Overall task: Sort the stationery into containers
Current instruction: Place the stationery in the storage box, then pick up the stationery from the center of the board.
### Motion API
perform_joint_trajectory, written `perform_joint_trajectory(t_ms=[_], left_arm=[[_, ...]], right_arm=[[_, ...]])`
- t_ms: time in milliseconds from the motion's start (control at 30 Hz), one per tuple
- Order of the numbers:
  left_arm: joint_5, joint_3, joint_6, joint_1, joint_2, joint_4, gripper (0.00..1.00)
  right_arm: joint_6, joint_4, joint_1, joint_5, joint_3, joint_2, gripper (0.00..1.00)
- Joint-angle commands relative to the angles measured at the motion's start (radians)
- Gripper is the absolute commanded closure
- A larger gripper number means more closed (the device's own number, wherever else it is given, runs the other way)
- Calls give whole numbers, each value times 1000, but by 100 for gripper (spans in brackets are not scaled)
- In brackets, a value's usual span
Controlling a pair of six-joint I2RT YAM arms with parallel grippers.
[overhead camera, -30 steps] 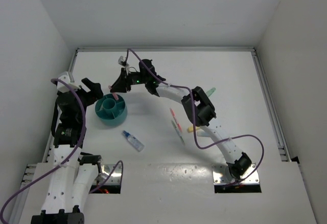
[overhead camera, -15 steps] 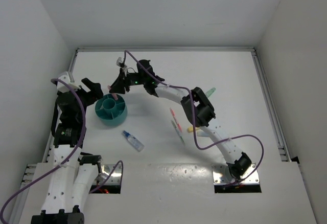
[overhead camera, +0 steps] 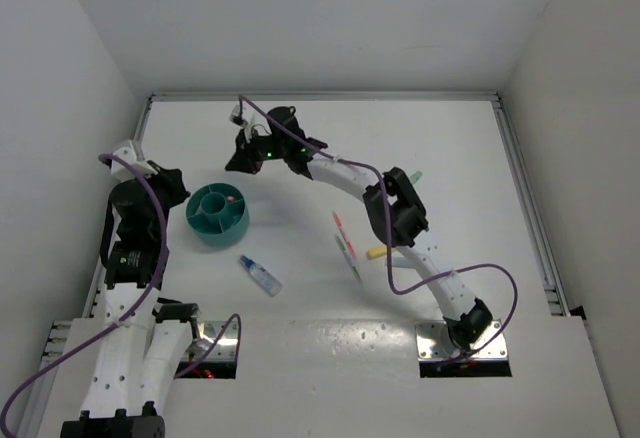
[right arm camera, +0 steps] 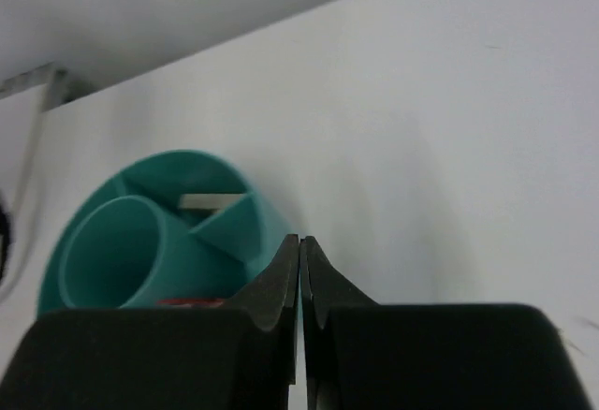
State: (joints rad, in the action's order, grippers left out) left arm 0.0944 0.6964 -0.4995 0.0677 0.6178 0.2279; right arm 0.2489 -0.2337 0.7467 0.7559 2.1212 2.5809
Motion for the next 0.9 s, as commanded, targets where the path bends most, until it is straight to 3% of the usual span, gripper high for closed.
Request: perform_joint_trajectory(t_ms=[0, 33, 67, 100, 133, 167, 200, 233, 267, 300, 333, 467, 567, 600, 633, 867], left_arm=[[-2, 2, -4, 12, -12, -41, 100], [-2, 2, -4, 12, -12, -41, 100], [-2, 2, -13, 12, 0, -30, 100], [7, 2, -13, 12, 17, -16, 100], [7, 2, -13, 12, 28, -16, 95], [7, 15, -13, 12, 42, 0, 66], [7, 15, -13, 12, 71, 13, 44], [-2, 24, -22, 12, 86, 13, 27], [-18, 37, -22, 12, 101, 27, 14], [-27, 37, -22, 12, 115, 27, 12], [-36, 47, -22, 12, 126, 39, 12], [-67, 48, -22, 12, 126, 39, 11], [-67, 48, -22, 12, 117, 39, 11], [-67, 48, -22, 12, 117, 39, 11], [-67, 48, -22, 12, 117, 39, 11], [-67, 48, -22, 12, 117, 30, 11]], right_arm=[[-205, 345, -35, -351, 123, -197, 100], [-317, 402, -44, -456, 123, -246, 91], [-379, 469, -53, -641, 77, -272, 69], [-435, 499, -53, -727, 51, -293, 51], [-514, 537, -82, -818, 37, -318, 51], [-536, 580, -98, -984, 17, -318, 50], [-536, 682, -118, -1059, 28, -309, 51], [-457, 751, -172, -1181, 51, -291, 62], [-391, 836, -209, -1194, 109, -269, 72], [-319, 997, -248, -1207, 123, -230, 81], [-265, 1043, -279, -1207, 102, -229, 84], [-47, 1157, -406, -1127, -99, -281, 87], [47, 1195, -455, -1104, -173, -326, 72], [67, 1195, -467, -1089, -225, -341, 60], [87, 1195, -480, -1089, -245, -367, 54], [191, 1172, -596, -922, -401, -412, 50]])
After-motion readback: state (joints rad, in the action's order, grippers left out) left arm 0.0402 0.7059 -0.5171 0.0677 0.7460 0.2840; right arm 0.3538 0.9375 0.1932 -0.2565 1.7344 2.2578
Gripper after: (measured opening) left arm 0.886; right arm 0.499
